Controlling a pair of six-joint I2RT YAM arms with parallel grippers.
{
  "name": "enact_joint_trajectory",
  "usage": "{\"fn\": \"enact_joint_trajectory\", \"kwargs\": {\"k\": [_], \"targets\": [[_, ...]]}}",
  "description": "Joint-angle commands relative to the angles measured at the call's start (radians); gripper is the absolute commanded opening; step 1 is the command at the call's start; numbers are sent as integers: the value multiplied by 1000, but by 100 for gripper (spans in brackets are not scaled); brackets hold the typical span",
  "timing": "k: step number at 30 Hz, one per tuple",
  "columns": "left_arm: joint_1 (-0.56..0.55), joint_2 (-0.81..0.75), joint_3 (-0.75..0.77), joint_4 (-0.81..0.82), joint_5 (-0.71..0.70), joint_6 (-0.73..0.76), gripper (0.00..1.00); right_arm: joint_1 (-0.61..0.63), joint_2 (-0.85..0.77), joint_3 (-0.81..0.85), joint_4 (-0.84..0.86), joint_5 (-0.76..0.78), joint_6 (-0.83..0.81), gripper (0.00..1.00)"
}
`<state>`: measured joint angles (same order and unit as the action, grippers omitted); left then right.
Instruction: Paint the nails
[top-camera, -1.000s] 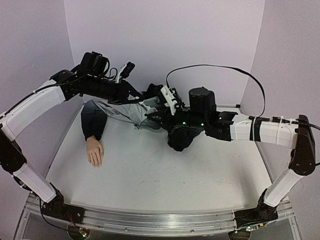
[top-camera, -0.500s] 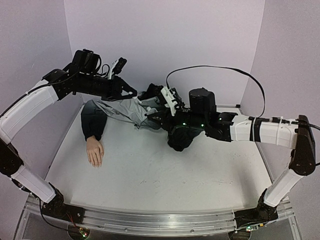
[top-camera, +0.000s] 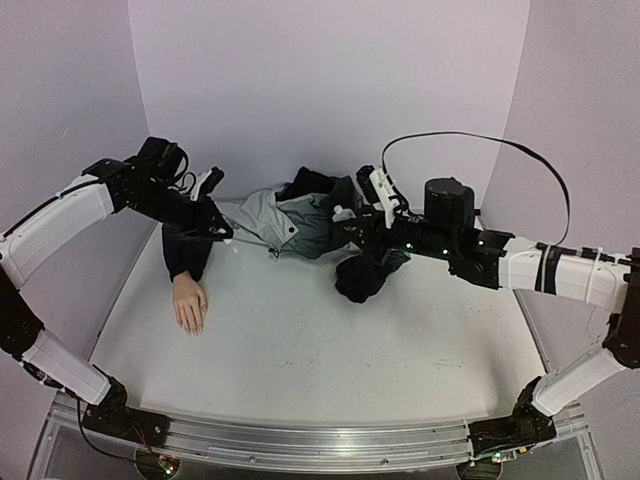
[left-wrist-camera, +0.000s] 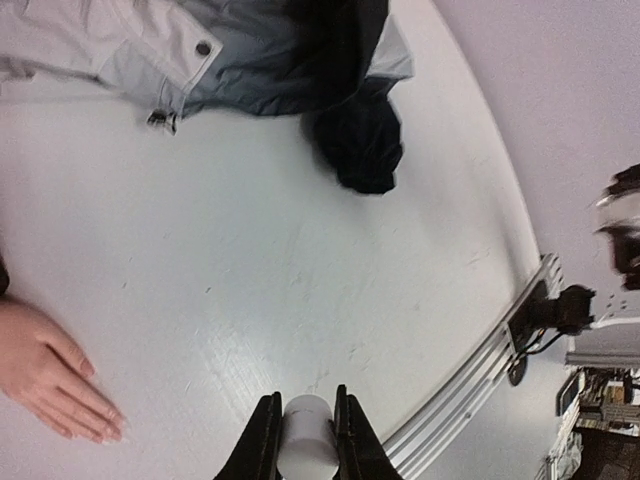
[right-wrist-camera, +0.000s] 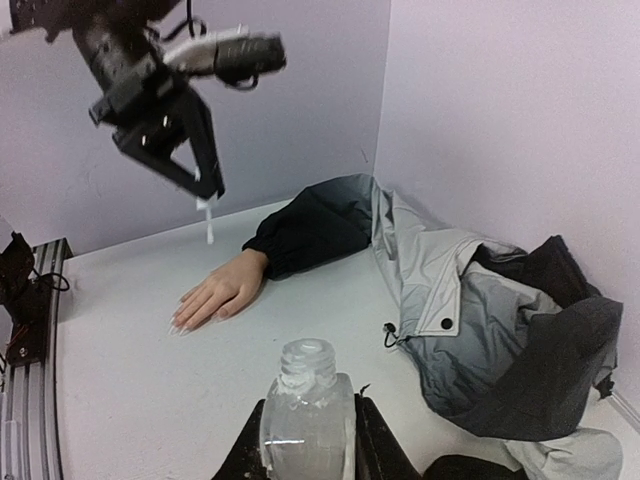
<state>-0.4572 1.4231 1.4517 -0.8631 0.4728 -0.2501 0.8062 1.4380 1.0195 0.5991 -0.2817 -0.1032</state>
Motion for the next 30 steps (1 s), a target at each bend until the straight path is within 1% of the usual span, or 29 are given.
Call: {"fn": "enact_joint_trajectory", "kwargs": {"k": [1, 3, 7, 15, 19, 23, 30], "targets": [[3, -5, -79, -65, -110, 88, 0, -3, -97, -49, 118, -22, -24, 0], [5, 10, -103, -64, -165, 106, 0, -3, -115, -86, 158, -19, -20, 0], [15, 73, -105, -65, -272, 156, 0, -3, -145, -158, 218, 2, -18, 0], [56, 256, -35, -64, -311, 238, 0, -3, -195, -235, 251, 54, -51, 0], [66, 285, -41, -63, -326, 262, 0, -4, -211, -252, 254, 84, -70, 0], [69, 287, -69, -62, -379, 295, 0, -2, -214, -260, 259, 92, -78, 0], [71, 300, -111, -49, -410, 284, 0, -2, -205, -263, 265, 77, -75, 0]]}}
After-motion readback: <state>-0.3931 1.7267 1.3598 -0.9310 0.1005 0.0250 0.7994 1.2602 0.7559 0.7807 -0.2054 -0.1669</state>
